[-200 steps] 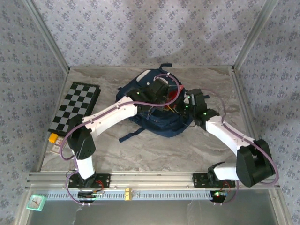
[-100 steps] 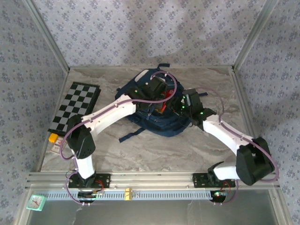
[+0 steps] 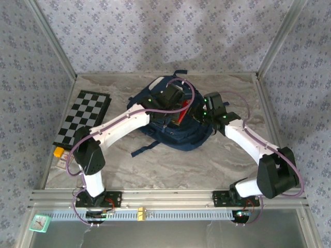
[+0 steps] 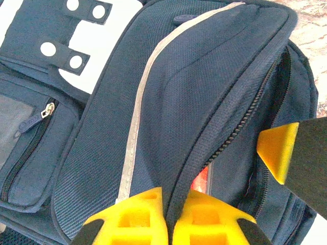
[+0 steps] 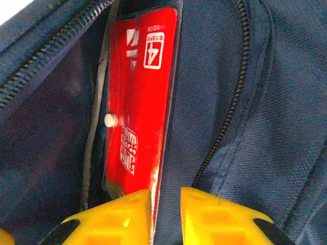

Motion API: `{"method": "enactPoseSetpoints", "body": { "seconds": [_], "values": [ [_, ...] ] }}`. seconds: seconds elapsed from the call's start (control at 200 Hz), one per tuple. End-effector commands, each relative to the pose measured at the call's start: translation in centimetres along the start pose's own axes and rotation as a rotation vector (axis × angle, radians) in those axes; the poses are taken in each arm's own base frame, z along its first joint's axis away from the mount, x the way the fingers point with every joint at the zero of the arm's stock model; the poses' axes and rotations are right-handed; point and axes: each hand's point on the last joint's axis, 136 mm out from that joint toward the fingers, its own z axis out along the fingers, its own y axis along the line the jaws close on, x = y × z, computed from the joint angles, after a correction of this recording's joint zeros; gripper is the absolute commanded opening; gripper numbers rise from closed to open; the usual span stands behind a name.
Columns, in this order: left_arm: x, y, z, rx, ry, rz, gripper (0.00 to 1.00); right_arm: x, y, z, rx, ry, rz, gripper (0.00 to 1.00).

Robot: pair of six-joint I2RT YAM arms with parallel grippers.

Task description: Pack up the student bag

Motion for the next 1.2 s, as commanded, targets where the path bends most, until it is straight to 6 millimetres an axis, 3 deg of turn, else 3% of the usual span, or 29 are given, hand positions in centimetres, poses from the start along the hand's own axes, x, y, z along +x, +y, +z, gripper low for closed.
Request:
{"method": "enactPoseSetpoints", "body": {
  "seconds": [0.0, 0.11, 0.195, 0.28, 0.375, 0.47, 0.62, 0.87, 1.119, 1.199],
  "values": [
    [-0.6, -1.6, -0.3, 0.090, -0.002, -0.045, 0.10, -0.5, -0.5, -2.1, 0.029, -0.007, -0.044, 0.28],
    [0.1, -4.2, -1.4, 0.246, 0.040, -0.038, 0.34, -0.3, -3.3, -3.7, 0.089, 0.008, -0.033, 0.32],
    [-0.2, -3.5, -3.4, 0.264, 0.001, -0.081, 0.44, 0.3, -5.1, -5.0, 0.113, 0.012, -0.023, 0.33],
    [0.3, -2.2, -4.4, 0.286, -0.035, -0.182, 0.53, 1.1, -5.5, -6.0, 0.109, 0.008, -0.034, 0.39],
    [1.8, 1.6, -3.9, 0.255, -0.029, -0.401, 0.55, 2.6, -5.5, -6.1, 0.093, 0.050, -0.023, 0.43],
    [3.5, 5.4, -2.5, 0.263, -0.032, -0.619, 0.57, 4.6, -4.1, -5.5, 0.060, 0.098, -0.042, 0.46],
    [4.9, 7.9, -0.7, 0.293, -0.057, -0.785, 0.57, 6.6, -1.9, -4.3, 0.028, 0.150, -0.075, 0.50],
    [5.5, 8.1, 2.2, 0.321, -0.058, -0.935, 0.57, 7.3, 0.0, -2.5, 0.000, 0.166, -0.089, 0.52],
    [6.7, 8.1, 4.7, 0.307, -0.017, -1.020, 0.54, 7.5, -0.2, -2.0, 0.019, 0.176, -0.092, 0.53],
    [6.9, 8.3, 5.1, 0.302, -0.026, -1.042, 0.49, 7.5, -0.4, -2.0, 0.026, 0.172, -0.095, 0.54]
  ]
}}
